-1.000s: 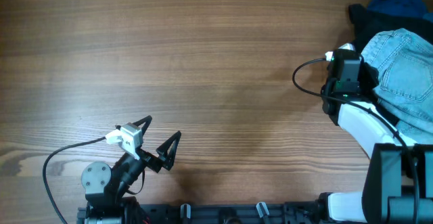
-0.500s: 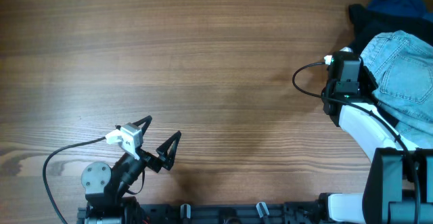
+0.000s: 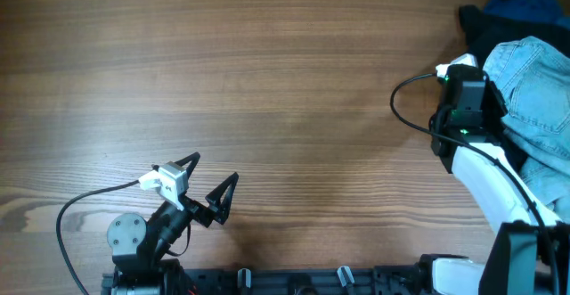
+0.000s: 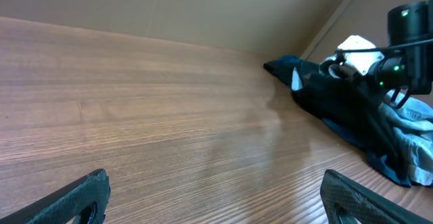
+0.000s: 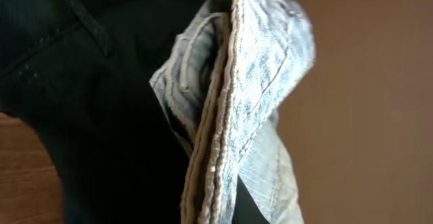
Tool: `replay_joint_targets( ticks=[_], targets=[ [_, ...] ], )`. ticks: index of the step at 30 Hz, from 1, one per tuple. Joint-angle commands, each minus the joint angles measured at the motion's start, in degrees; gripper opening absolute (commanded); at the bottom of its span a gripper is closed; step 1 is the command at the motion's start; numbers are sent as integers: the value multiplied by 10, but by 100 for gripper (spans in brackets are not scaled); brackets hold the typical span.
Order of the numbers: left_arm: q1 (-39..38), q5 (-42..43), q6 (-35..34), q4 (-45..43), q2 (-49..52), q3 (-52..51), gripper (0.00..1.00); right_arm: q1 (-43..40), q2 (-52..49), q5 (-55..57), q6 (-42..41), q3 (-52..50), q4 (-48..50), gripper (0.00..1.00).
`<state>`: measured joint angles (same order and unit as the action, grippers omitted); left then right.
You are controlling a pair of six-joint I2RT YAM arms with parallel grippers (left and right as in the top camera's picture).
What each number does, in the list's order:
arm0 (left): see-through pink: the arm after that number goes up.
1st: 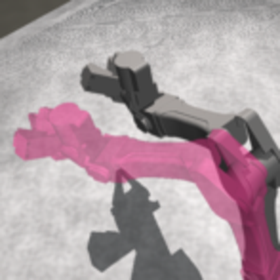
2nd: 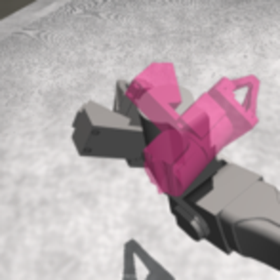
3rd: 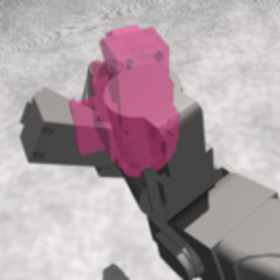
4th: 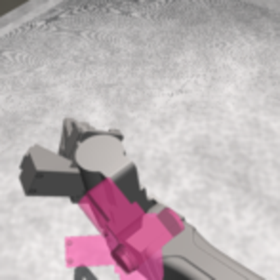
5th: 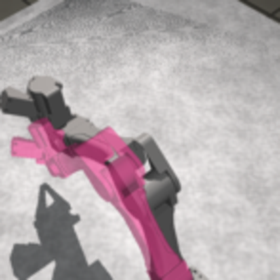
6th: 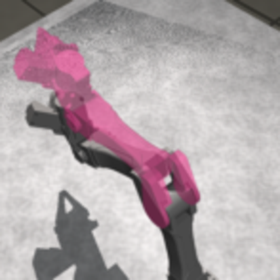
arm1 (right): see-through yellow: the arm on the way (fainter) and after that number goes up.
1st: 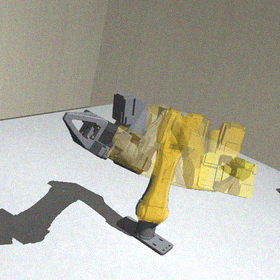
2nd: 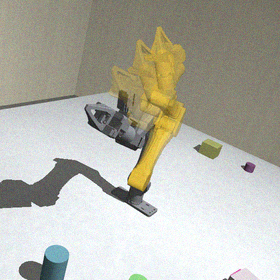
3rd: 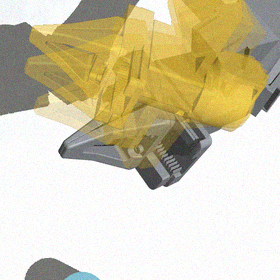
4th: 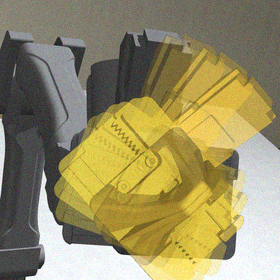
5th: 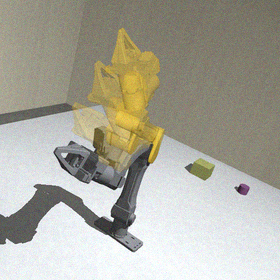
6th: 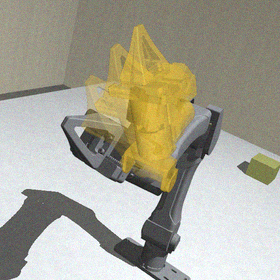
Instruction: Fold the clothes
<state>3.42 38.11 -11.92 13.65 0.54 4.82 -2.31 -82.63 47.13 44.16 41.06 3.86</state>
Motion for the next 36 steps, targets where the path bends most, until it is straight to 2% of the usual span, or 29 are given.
replay_joint_targets(
  ticks=[1,8,12,16,26,31,36],
  targets=[
    [-2,9,-5,-2,0,-5,100,3,23,12,-8,5,9,6],
    [-2,9,-5,-2,0,-5,100,3,23,3,-24,5,-27,10],
    [-2,9,-5,-2,0,-5,100,3,23,-17,-41,5,-64,4],
    [-2,9,-5,-2,0,-5,100,3,27,-43,-44,5,-93,4],
    [-2,9,-5,-2,0,-5,100,3,89,-69,-158,6,-153,5],
    [-2,9,-5,-2,0,-5,100,3,133,-149,-204,6,-229,22],
    [-2,9,-5,-2,0,-5,100,3,147,-202,-217,6,-262,25]
  ],
)
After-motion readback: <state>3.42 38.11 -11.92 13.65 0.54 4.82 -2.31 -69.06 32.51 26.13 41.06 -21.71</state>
